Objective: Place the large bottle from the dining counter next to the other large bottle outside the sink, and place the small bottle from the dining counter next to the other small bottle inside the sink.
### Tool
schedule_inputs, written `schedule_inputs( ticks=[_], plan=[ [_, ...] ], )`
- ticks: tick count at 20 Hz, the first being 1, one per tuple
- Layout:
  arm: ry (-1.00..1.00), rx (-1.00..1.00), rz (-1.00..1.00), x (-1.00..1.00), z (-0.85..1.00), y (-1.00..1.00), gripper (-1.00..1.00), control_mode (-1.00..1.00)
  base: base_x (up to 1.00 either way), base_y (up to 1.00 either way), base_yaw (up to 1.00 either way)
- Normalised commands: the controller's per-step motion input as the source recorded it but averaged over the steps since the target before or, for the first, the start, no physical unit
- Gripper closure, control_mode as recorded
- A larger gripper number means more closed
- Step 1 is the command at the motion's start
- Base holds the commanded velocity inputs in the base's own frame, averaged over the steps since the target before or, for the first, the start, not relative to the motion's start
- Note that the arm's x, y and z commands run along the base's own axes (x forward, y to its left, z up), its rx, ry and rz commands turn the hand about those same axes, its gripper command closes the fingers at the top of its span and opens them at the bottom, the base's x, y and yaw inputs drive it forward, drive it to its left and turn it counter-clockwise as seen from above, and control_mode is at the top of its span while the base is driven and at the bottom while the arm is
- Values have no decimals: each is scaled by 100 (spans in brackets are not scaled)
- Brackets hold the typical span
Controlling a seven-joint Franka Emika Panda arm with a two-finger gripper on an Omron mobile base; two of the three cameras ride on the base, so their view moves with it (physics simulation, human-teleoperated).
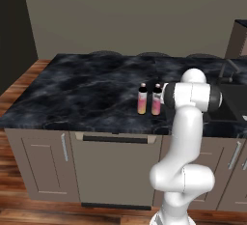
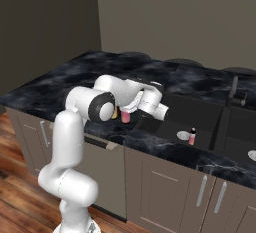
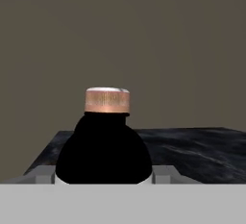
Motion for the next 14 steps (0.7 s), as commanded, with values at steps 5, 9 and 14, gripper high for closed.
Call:
schedule_inputs(
  ticks=[5, 9, 14],
  plan=[
    [-2, 0, 0, -5, 0, -3, 100, -100, 0, 0, 0],
    [-4, 0, 0, -2, -3, 0, 100, -100, 0, 0, 0],
    [-2, 0, 0, 0, -3, 0, 100, -100, 0, 0, 0]
  ],
)
